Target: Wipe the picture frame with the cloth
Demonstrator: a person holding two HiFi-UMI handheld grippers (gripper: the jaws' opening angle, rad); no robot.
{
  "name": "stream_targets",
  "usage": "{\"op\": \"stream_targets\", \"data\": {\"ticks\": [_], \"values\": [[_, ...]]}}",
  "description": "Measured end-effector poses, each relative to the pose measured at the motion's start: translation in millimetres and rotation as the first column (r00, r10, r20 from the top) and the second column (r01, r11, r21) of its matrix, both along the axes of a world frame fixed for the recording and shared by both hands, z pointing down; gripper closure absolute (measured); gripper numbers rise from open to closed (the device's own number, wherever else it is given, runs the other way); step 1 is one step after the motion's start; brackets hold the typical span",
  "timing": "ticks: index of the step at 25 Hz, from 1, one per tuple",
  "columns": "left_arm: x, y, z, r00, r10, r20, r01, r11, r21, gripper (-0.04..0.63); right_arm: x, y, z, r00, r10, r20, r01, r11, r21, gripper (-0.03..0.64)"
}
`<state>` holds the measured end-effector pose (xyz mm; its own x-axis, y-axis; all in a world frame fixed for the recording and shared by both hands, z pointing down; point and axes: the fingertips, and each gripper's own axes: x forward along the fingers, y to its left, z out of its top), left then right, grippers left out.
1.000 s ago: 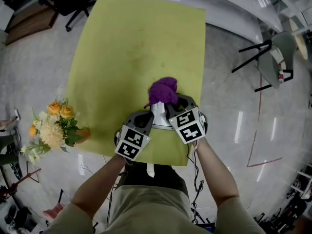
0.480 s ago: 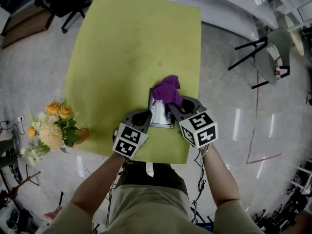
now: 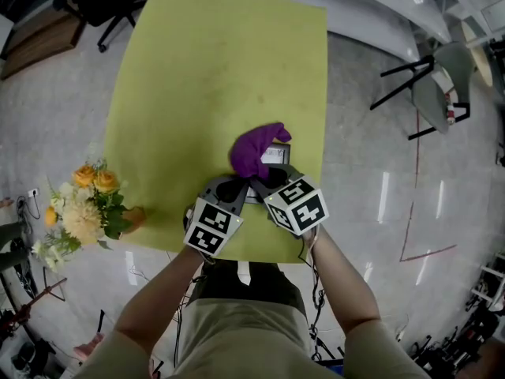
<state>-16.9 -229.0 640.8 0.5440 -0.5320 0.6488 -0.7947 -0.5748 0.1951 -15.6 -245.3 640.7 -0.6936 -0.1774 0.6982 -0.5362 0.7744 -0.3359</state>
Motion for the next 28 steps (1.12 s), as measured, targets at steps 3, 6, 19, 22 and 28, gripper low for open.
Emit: {"op": "stream_targets", "data": {"ticks": [3,6,19,22,28], "values": [[-1,0,0,1.000,-0.010,-0.010,0.010,1.000,0.001,0.588,16,-3,5,0.998,0.001,-0.069,0.001,1.000,0.026,0.537],[-1,-1,0,1.000,-0.002,-0.014,0.002,1.000,-0.004,0.588,40,-13,8,0.990,0.017,-0.143,-0.006,0.997,0.075,0.535],[-2,0,0,1.000,0.012,-0.008,-0.012,1.000,0.006,0.589,70,0,-61,0.993,0.119,0.016,-0.119,0.992,0.049,0.537],[-2,0,1,1.000,0.015,-0.008,-0.015,1.000,0.009,0.589,37,34,-63,0.994,0.059,0.091,-0.056,0.998,-0.031,0.537],[-1,0,-1,1.000,0.025,-0.003,-0.024,1.000,0.010,0.589,5,66,-21,1.000,0.000,0.004,0.000,0.999,-0.041,0.533]]}}
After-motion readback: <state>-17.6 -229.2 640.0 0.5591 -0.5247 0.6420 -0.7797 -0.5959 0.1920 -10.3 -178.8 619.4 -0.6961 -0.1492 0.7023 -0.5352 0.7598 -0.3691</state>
